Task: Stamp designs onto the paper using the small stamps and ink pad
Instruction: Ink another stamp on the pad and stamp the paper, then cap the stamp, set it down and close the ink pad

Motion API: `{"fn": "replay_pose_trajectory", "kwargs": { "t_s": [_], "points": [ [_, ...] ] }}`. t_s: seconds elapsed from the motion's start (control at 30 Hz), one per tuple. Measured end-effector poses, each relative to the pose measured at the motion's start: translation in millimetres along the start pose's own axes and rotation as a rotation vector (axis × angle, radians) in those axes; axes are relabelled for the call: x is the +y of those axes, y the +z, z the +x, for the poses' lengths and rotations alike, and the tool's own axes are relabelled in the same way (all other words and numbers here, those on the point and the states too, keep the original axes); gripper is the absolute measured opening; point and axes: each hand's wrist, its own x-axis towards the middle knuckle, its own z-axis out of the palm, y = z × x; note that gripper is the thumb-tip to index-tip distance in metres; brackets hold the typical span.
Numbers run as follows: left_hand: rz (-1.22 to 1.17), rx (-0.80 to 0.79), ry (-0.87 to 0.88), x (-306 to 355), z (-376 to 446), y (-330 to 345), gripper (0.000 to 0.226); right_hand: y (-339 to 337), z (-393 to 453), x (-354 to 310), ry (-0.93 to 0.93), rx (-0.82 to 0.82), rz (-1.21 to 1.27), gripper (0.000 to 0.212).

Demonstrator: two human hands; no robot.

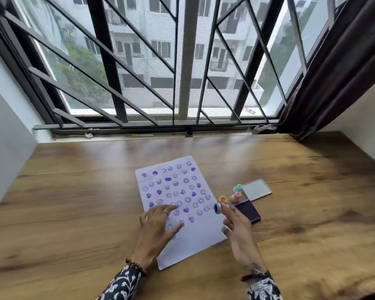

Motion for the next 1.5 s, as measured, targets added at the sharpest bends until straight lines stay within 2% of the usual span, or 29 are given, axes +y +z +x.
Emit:
{"fn": "replay_pose_trajectory", "kwargs": {
  "t_s": [0.13, 0.23, 0.37, 0.57, 0.63, 0.77, 0.83, 1.07, 1.2, 1.5],
  "points": [
    [-0.052, -0.111, 0.122, 42, 45, 31, 0.031, -15, 5, -15, 0.013, 0.047, 0.061, 0.01],
    [-0.022, -0.207, 0.206, 68, 75, 56, 0.028, -26, 9, -21, 0.016, 0.088, 0.093, 0.012],
    [0.092, -0.338, 0.225, 84, 101, 74, 0.028, -38, 18, -24, 0.028, 0.107, 0.115, 0.011],
    [0.191, -0.29, 0.301, 92, 108, 76, 0.019, -51, 29, -22, 0.002, 0.122, 0.113, 0.007],
    [0.101, -0.271, 0.223, 96, 103, 73, 0.019, -52, 31, -22, -0.054, 0.094, 0.104, 0.013],
    [-0.62, -0.357, -0.158, 103, 86, 61, 0.009, -48, 29, -31, -0.201, 0.007, 0.083, 0.028],
    [-0.827, -0.394, -0.258, 106, 80, 54, 0.02, -44, 27, -36, -0.265, -0.004, 0.008, 0.024],
    [-0.95, -0.42, -0.333, 108, 77, 37, 0.023, -34, 22, -42, -0.405, -0.011, -0.244, 0.011],
    [-0.98, -0.429, -0.338, 107, 78, 36, 0.021, -31, 20, -46, -0.427, -0.069, -0.252, 0.019],
    [-0.899, -0.411, -0.294, 96, 90, 36, 0.029, -29, 33, -53, -0.382, -0.115, -0.25, 0.019]
  ]
}}
